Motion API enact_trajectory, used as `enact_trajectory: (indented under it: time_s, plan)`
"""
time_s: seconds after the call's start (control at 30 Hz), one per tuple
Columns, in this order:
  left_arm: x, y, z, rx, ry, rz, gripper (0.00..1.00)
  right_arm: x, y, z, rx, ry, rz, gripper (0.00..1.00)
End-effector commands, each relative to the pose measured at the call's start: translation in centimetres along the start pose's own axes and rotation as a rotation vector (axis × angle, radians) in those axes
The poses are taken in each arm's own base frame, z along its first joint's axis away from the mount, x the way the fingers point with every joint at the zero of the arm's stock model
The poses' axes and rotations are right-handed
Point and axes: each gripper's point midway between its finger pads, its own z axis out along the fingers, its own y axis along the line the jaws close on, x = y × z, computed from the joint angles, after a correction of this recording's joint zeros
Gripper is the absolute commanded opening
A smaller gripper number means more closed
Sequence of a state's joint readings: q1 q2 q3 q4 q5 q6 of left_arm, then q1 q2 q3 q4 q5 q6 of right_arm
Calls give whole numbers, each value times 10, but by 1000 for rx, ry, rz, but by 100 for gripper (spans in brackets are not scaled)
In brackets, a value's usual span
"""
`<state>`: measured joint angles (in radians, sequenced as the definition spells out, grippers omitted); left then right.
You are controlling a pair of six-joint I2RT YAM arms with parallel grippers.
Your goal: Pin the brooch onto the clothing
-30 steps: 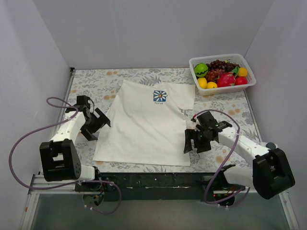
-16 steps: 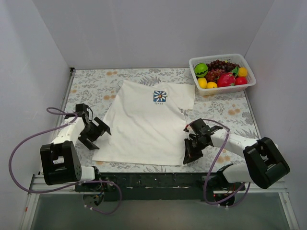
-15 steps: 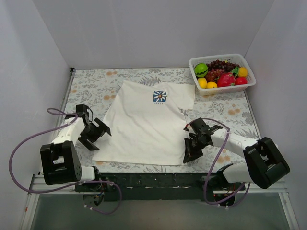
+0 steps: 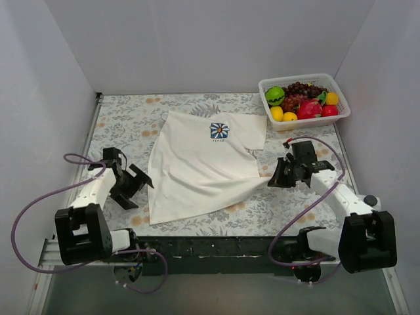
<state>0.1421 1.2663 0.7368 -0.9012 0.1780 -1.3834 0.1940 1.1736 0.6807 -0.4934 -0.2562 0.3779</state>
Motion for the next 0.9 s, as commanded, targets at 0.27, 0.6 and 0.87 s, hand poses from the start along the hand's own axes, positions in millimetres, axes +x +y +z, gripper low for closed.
enact_trajectory:
  time_s: [0.27,0.6,0.87]
  plan:
    - [60,10,0,82,144,71,77,-12,-3,8,-15,11,-26,1]
    - [83,22,13,-99,190,182,77,-22,-7,2,-9,-15,-17,1]
    - [71,19,5,-108,137,238,77,-29,-23,-1,10,-45,34,1]
